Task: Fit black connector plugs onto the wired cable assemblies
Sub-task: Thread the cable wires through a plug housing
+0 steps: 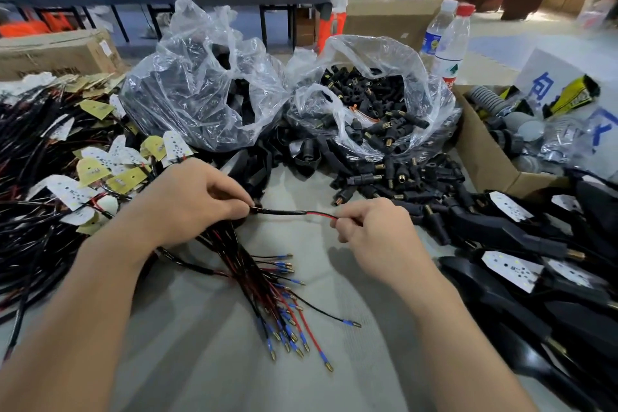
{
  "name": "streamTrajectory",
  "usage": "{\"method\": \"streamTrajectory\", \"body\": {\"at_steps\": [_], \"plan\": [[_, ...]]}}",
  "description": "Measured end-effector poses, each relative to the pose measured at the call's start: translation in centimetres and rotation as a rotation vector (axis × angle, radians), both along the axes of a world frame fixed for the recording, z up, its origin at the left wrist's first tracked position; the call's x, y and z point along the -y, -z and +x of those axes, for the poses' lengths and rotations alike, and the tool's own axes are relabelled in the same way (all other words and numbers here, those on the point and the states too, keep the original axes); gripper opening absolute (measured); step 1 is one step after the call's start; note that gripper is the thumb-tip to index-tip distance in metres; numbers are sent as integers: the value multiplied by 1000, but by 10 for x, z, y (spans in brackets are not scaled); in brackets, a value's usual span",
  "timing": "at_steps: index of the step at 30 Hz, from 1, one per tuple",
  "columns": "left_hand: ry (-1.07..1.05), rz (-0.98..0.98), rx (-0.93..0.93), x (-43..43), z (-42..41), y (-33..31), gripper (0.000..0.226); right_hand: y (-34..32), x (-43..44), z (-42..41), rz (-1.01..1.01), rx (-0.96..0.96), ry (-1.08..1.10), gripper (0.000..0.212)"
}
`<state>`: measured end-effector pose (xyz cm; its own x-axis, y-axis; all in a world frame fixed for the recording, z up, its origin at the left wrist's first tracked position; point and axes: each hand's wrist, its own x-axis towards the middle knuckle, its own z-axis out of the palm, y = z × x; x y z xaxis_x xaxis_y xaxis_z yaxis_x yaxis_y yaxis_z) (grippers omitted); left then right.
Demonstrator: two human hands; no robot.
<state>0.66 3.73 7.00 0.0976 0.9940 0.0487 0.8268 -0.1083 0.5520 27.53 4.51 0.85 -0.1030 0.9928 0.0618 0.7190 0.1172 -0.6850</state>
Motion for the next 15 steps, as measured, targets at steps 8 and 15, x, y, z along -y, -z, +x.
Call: {"method": "streamTrajectory", "body": {"at_steps": [8,15], "plan": [[67,36,-51,3,36,9,25,-2,6,-8,60,-25,-72,19],[78,93,93,4,50,19,23,-12,11,-8,32,-138,-77,10]]}}
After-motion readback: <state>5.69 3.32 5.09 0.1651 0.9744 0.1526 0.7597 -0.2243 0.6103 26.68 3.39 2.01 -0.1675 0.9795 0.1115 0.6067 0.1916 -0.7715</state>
